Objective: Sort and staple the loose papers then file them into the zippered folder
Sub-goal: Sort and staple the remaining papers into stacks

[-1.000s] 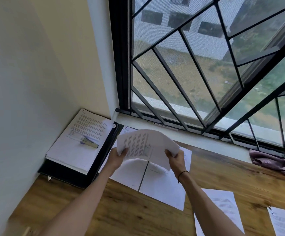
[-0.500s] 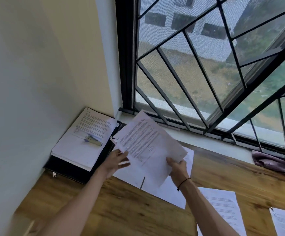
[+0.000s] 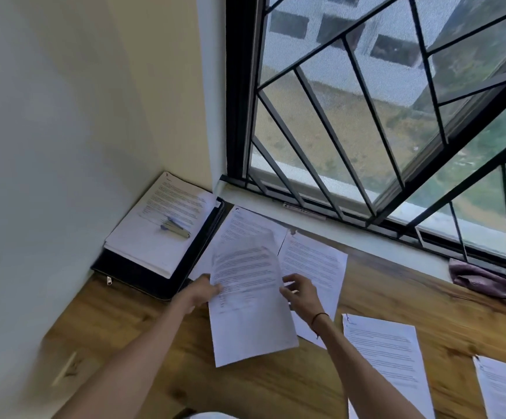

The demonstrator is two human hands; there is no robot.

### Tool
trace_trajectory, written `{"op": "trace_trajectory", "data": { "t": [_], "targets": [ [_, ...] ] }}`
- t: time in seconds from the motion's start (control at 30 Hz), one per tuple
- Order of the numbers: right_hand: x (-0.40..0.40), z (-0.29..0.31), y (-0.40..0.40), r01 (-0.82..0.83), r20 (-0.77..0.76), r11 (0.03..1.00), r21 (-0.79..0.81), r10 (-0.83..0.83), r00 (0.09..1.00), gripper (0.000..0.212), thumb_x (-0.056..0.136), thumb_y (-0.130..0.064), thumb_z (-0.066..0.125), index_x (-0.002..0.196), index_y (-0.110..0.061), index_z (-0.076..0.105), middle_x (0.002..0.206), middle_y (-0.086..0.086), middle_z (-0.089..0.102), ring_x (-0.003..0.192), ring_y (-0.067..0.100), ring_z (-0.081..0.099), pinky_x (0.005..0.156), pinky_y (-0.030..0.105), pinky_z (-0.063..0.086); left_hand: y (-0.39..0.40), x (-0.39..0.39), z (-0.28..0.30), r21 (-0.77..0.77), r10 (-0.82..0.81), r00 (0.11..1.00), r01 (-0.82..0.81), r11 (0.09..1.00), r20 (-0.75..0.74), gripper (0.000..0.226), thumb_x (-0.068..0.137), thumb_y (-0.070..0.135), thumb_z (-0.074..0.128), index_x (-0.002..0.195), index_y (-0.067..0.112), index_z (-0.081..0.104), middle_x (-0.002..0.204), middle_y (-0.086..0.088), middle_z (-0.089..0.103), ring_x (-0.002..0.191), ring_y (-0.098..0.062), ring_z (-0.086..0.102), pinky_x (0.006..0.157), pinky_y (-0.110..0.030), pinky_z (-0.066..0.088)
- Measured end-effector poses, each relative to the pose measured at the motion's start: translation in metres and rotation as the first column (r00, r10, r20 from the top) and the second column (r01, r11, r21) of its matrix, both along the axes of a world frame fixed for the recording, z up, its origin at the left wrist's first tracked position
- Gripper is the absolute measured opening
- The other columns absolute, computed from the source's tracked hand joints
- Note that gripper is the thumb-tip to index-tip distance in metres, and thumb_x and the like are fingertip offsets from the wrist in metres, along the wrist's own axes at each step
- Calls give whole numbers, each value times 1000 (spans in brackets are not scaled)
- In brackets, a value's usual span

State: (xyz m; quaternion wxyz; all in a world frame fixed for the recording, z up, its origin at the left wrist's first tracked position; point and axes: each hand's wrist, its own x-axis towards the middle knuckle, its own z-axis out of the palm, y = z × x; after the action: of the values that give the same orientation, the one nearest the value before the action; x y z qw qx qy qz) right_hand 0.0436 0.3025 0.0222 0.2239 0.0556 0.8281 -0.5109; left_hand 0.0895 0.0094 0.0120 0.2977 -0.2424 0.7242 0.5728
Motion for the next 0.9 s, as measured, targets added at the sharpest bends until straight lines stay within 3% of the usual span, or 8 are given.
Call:
{"op": "trace_trajectory", "data": {
  "t": [0.1,0.17,0.33,0.57,0.73,0.83,0.9],
  "targets": [
    [4,-11,-20,57,-64,982,177,-46,997,13,86,-13,72,81,-25,73,77,-1,74,71,20,72,67,46,64,5,12,-9,-43,56,997,-58,997,-47,30,101,25,66,129,18,66,126,-1,70,114,-19,66,103,-40,54],
    [6,-18,-29,84,-57,962,258,-71,996,17,83,-14,72,72,-27,72,72,-4,73,69,20,72,70,44,64,8,16,-12,-168,129,985,-147,975,-113,22,95,27,73,117,21,70,112,3,72,104,-19,69,95,-42,58],
    [10,-29,-48,85,-18,897,434,-85,996,11,87,-20,65,83,-24,75,89,2,73,80,24,68,71,33,55,9,29,-8,-518,269,932,-359,776,-242,20,84,27,85,79,12,74,76,5,71,74,-19,70,70,-35,61],
    [7,-36,-60,83,19,851,519,-108,994,3,88,-22,71,85,-23,71,92,4,71,84,26,67,72,33,54,13,33,-10,-592,320,907,-420,687,-272,24,90,13,79,69,3,72,61,5,66,54,-11,60,49,-23,45],
    [1,-39,-63,59,59,833,550,-109,992,3,87,-22,73,85,-21,70,94,6,72,86,28,68,78,37,58,17,33,-9,-638,324,913,-405,654,-247,26,95,14,73,70,7,68,81,-7,75,66,-21,64,47,-21,31],
    [-4,-39,-66,20,94,812,583,-93,991,11,88,-20,69,98,-16,67,105,8,68,95,31,66,80,36,55,13,33,-9,-654,312,912,-408,637,-265,13,88,10,79,77,9,74,85,-7,76,79,-26,72,56,-24,39],
    [-7,-36,-69,-17,126,786,618,-78,989,20,90,-18,65,109,-14,63,113,9,64,103,32,64,84,37,53,11,31,-12,-669,289,922,-386,635,-257,19,85,14,84,72,13,70,81,-4,74,76,-25,71,58,-29,47]
  ]
}}
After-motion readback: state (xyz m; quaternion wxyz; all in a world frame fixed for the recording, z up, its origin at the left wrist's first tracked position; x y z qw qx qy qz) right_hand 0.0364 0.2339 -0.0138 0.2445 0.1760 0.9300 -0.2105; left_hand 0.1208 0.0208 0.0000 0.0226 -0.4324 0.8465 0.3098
